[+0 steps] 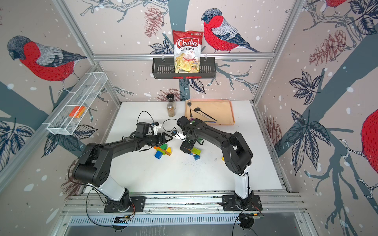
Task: Assemble a fork with lego
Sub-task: Assemble the lego brick with the lego brick, then pick up the lego brick from the center of the board.
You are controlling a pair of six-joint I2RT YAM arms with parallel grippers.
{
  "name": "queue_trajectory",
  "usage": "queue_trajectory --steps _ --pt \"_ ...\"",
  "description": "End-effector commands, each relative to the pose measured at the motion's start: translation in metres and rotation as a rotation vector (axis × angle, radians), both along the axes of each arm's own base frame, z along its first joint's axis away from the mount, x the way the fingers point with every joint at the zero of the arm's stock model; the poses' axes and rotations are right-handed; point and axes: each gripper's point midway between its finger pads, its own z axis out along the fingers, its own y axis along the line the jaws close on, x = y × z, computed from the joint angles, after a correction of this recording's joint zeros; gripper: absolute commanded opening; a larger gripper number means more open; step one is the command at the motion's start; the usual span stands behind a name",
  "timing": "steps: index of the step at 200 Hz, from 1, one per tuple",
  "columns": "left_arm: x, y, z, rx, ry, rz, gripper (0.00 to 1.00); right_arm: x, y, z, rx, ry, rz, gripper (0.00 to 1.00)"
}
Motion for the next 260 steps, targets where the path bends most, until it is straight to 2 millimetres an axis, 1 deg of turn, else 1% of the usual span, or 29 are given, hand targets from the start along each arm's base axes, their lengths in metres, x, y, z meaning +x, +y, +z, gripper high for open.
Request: queue_trajectory --steps 1,8,18,28,47,55,68,75,89,105,118,127,138,146,153,186,201,209,220,260 --pt "-0.001 -0.001 0.005 -0.007 -0.021 -0.018 0.78 0.017 0.001 0.021 0.051 -0.101 -0.085 1.00" --pt "-0.001 -0.002 0.007 -0.012 -0.026 -0.021 0.78 0.016 0.004 0.028 0.092 -0.101 -0.099 1.00" --pt "-0.001 -0.003 0.010 -0.018 -0.033 -0.024 0.78 0.018 0.008 0.043 0.164 -0.104 -0.133 1.00" --pt "-0.001 -0.004 0.013 -0.022 -0.044 -0.028 0.78 0.015 0.010 0.057 0.249 -0.057 -0.151 1.00" --pt "-0.002 -0.007 0.017 -0.022 -0.059 -0.039 0.79 0.021 0.002 0.079 0.369 -0.009 -0.240 0.99" --pt "-0.003 -0.009 0.017 -0.022 -0.062 -0.043 0.79 0.021 -0.003 0.083 0.392 0.022 -0.253 1.00" --pt "-0.003 -0.012 0.017 -0.014 -0.064 -0.042 0.80 0.023 -0.013 0.077 0.337 0.006 -0.286 1.00" --pt "-0.004 -0.013 0.017 -0.008 -0.064 -0.042 0.81 0.021 -0.019 0.071 0.293 -0.007 -0.296 1.00" --pt "-0.005 -0.018 0.019 -0.004 -0.072 -0.050 0.82 0.029 -0.034 0.062 0.230 -0.071 -0.354 1.00" --pt "-0.007 -0.027 0.021 -0.007 -0.075 -0.069 0.82 0.037 -0.048 0.060 0.220 -0.111 -0.435 1.00" --pt "-0.009 -0.032 0.020 -0.008 -0.067 -0.075 0.81 0.046 -0.058 0.057 0.231 -0.072 -0.533 0.99" --pt "-0.009 -0.033 0.019 -0.011 -0.059 -0.074 0.80 0.052 -0.068 0.052 0.207 -0.060 -0.579 1.00" --pt "-0.010 -0.035 0.018 -0.017 -0.052 -0.074 0.79 0.055 -0.076 0.046 0.168 -0.080 -0.593 0.99" --pt "-0.010 -0.036 0.015 -0.017 -0.043 -0.074 0.78 0.054 -0.077 0.042 0.155 -0.076 -0.583 1.00" --pt "-0.010 -0.037 0.014 -0.017 -0.037 -0.074 0.78 0.058 -0.082 0.040 0.140 -0.103 -0.605 1.00" --pt "-0.008 -0.038 0.012 -0.020 -0.032 -0.064 0.77 0.078 -0.103 0.034 0.217 -0.061 -0.723 1.00" --pt "-0.008 -0.040 0.011 -0.020 -0.027 -0.069 0.77 0.080 -0.108 0.027 0.205 -0.051 -0.723 1.00" --pt "-0.008 -0.040 0.009 -0.020 -0.020 -0.069 0.77 0.080 -0.107 0.023 0.200 -0.045 -0.705 1.00" --pt "-0.009 -0.041 0.007 -0.020 -0.011 -0.071 0.76 0.084 -0.109 0.017 0.184 -0.055 -0.706 1.00" --pt "-0.010 -0.044 0.004 -0.034 0.007 -0.066 0.75 0.089 -0.092 0.002 0.197 -0.022 -0.638 0.92"
